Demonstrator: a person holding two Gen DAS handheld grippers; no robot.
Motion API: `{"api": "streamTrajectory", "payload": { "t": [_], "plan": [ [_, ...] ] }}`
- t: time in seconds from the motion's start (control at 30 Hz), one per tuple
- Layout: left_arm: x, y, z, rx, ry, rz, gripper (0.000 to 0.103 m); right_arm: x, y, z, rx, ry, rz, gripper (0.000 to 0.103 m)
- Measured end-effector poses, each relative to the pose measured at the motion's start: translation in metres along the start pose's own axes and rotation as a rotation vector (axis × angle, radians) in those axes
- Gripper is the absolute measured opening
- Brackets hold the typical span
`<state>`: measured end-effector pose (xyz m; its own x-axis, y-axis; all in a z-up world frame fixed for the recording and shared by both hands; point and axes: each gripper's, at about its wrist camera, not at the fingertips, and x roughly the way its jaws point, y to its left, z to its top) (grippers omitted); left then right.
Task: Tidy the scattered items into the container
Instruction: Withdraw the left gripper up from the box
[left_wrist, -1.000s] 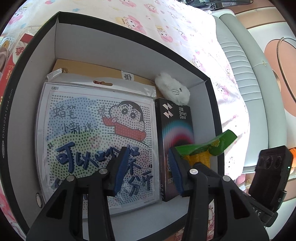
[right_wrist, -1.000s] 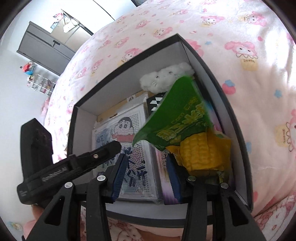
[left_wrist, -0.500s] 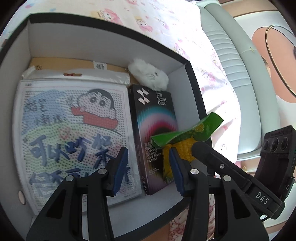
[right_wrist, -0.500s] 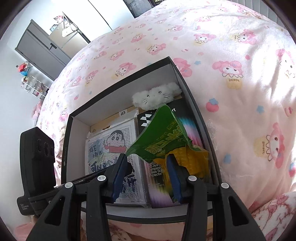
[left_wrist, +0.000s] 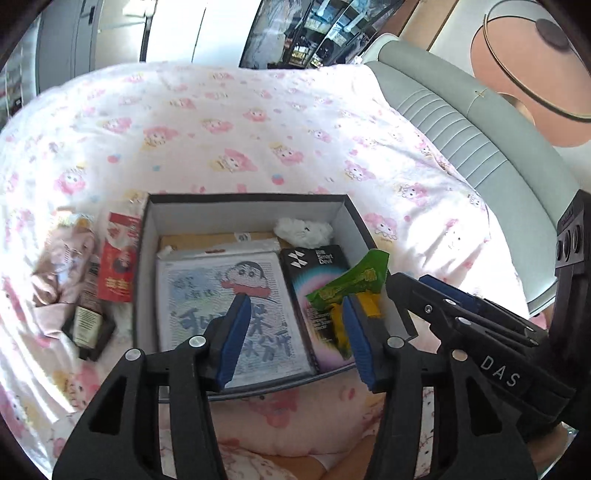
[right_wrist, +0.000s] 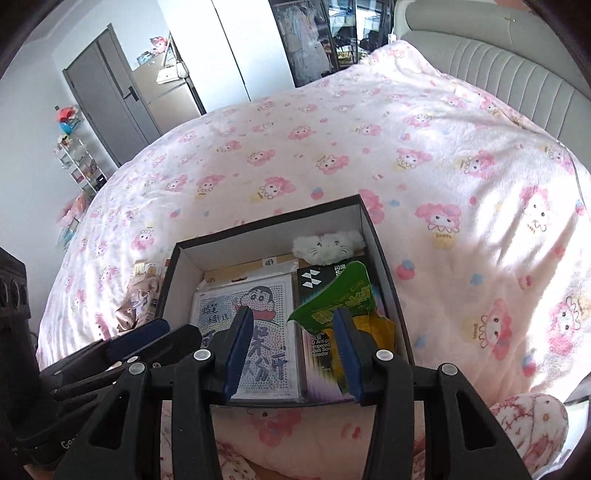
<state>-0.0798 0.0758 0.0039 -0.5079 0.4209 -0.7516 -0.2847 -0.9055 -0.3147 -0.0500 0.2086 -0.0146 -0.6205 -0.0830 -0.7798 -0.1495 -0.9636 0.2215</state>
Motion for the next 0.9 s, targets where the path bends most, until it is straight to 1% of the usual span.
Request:
{"api": "streamTrajectory", "payload": {
  "t": [0.03,0.1,0.17,0.27,0.37,0.47,0.63,0.67,0.73,0.77,0.8,0.83,0.9],
  "plan": [
    [-0.013,0.000,-0.001,0.015,-0.016,0.025,0.053,-0.006,0.004,-0.002,-0.012,-0.015,0.008,0.041],
    [-0.036,-0.001,-0.004,0.036,-0.048,0.073,0.057,-0.016,0.012,-0.005,-0.043,-0.038,0.024,0.041],
    [-0.049,-0.003,-0.007,0.039,-0.075,0.107,0.061,-0.024,0.018,-0.008,-0.067,-0.048,0.041,0.041],
    [-0.064,0.000,-0.013,0.022,-0.107,0.139,0.062,-0.035,0.025,-0.012,-0.074,-0.064,0.069,0.041],
    [-0.076,0.006,-0.020,0.005,-0.123,0.170,0.062,-0.043,0.037,-0.015,-0.114,-0.080,0.081,0.041],
    [-0.087,0.013,-0.028,-0.001,-0.120,0.194,0.062,-0.044,0.049,-0.020,-0.149,-0.067,0.099,0.041],
    [-0.100,0.021,-0.039,-0.003,-0.134,0.256,0.063,-0.045,0.065,-0.032,-0.186,-0.056,0.108,0.041],
    [-0.101,0.021,-0.039,-0.010,-0.139,0.263,0.065,-0.045,0.067,-0.033,-0.185,-0.056,0.110,0.041],
    [-0.103,0.024,-0.040,-0.022,-0.148,0.293,0.074,-0.047,0.068,-0.035,-0.173,-0.060,0.108,0.041],
    [-0.105,0.025,-0.040,-0.021,-0.158,0.322,0.082,-0.049,0.068,-0.035,-0.171,-0.065,0.101,0.041],
    [-0.105,0.024,-0.041,-0.023,-0.171,0.339,0.084,-0.050,0.068,-0.035,-0.172,-0.068,0.094,0.043],
    [-0.105,0.026,-0.042,-0.031,-0.176,0.338,0.084,-0.051,0.066,-0.036,-0.170,-0.070,0.089,0.045],
    [-0.103,0.030,-0.043,-0.057,-0.173,0.314,0.087,-0.051,0.062,-0.037,-0.162,-0.076,0.072,0.058]
  ]
}}
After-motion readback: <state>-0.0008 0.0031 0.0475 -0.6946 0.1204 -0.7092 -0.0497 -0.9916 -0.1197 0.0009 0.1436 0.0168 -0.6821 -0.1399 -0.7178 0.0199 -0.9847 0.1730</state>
